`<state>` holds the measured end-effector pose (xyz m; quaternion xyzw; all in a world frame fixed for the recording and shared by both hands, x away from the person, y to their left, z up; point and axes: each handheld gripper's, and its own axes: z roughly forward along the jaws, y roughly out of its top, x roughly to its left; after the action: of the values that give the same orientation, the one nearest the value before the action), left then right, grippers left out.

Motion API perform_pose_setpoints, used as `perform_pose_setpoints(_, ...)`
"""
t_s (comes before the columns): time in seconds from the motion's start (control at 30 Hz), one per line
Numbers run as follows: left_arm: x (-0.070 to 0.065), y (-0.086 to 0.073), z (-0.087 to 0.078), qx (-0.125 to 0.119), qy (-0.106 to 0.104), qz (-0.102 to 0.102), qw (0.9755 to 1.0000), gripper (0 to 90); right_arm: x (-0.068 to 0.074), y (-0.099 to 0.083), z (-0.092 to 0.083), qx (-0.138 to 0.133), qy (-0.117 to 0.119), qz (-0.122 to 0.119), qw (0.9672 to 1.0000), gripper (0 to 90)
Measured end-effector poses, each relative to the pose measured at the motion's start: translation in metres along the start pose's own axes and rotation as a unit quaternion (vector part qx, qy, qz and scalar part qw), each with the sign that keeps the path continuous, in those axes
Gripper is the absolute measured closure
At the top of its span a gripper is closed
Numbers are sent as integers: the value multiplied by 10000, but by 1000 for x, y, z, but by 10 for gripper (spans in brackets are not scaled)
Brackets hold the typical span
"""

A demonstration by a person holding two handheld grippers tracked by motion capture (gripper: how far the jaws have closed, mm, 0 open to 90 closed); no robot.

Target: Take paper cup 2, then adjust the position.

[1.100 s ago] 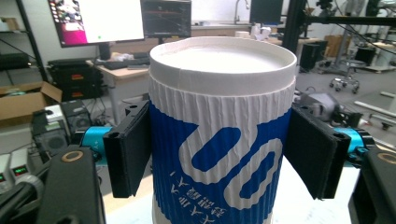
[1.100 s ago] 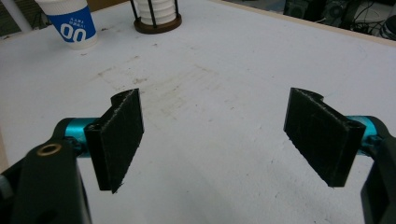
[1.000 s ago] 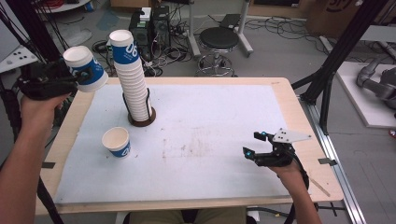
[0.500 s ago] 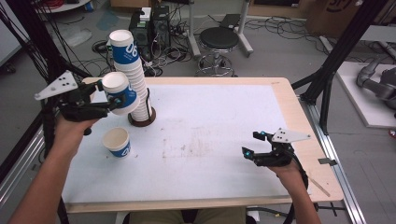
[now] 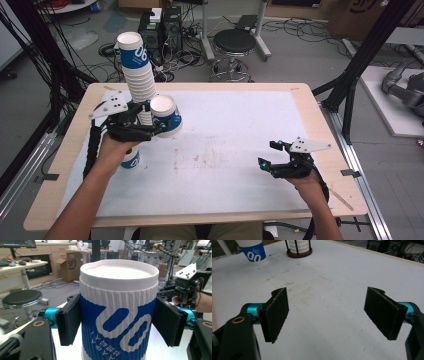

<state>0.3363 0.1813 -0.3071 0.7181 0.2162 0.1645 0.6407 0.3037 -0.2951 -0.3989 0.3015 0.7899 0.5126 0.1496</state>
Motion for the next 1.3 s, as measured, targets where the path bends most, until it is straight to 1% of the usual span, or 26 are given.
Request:
perform_pose_setpoints(0.07, -3, -3, 7, -5, -32, -21, 10000, 280, 0, 0, 1, 13, 10, 15, 10000, 204)
perform_pose_setpoints(0.1, -4, -5, 9, -6, -64, -27, 10000, 280, 0, 1, 2, -4, 20, -26, 10000, 204)
perform_pose_setpoints(0.13, -6, -6, 13, 19, -110, -22, 9999, 280, 1, 1, 2, 19, 40, 7, 10000, 204)
perform_pose_setpoints(0.2, -9, -8, 20, 85, -190, 25, 9998, 280, 1, 1, 3, 2, 54, -23, 10000, 204)
perform_pose_setpoints(0.27, -12, -11, 25, 74, -264, 17, 9996, 280, 2, 2, 3, 6, 41, -26, 10000, 204)
perform_pose_setpoints(0.43, -16, -16, 34, 98, -311, -12, 9995, 280, 3, 2, 3, -25, 79, -59, 9999, 204)
perform_pose_setpoints(0.47, -17, -16, 35, 73, -332, -29, 9994, 280, 4, 3, 3, -18, 95, -44, 9999, 203)
perform_pose_setpoints(0.5, -18, -16, 36, 59, -358, -30, 9993, 280, 5, 3, 3, -48, 105, -84, 9999, 204)
perform_pose_setpoints(0.57, -20, -16, 40, 71, -419, 8, 9991, 280, 5, 5, 3, -93, 113, -121, 9998, 204)
perform_pose_setpoints(0.6, -21, -16, 42, 98, -437, 18, 9990, 280, 5, 5, 3, -107, 114, -77, 9998, 203)
perform_pose_setpoints(0.63, -21, -16, 43, 99, -461, 14, 9989, 280, 5, 5, 4, -114, 110, -88, 9998, 204)
perform_pose_setpoints(0.7, -22, -18, 45, 107, -485, 2, 9988, 279, 6, 4, 4, -81, 163, -44, 9998, 204)
perform_pose_setpoints(0.77, -24, -19, 48, 106, -531, -18, 9985, 279, 7, 4, 4, -54, 205, -86, 9997, 203)
perform_pose_setpoints(0.87, -26, -22, 51, 143, -588, 4, 9982, 279, 9, 5, 4, -86, 249, -79, 9996, 203)
perform_pose_setpoints(0.93, -27, -23, 53, 159, -628, 9, 9979, 279, 10, 7, 5, -134, 320, -108, 9993, 204)
perform_pose_setpoints(1.03, -29, -24, 57, 172, -694, 8, 9974, 279, 12, 9, 6, -137, 416, -144, 9989, 203)
perform_pose_setpoints(1.2, -34, -28, 63, 232, -893, 92, 9957, 278, 17, 11, 10, -148, 600, -217, 9979, 203)
perform_pose_setpoints(1.3, -38, -30, 67, 205, -1013, 112, 9946, 279, 21, 13, 12, -166, 688, -243, 9972, 204)
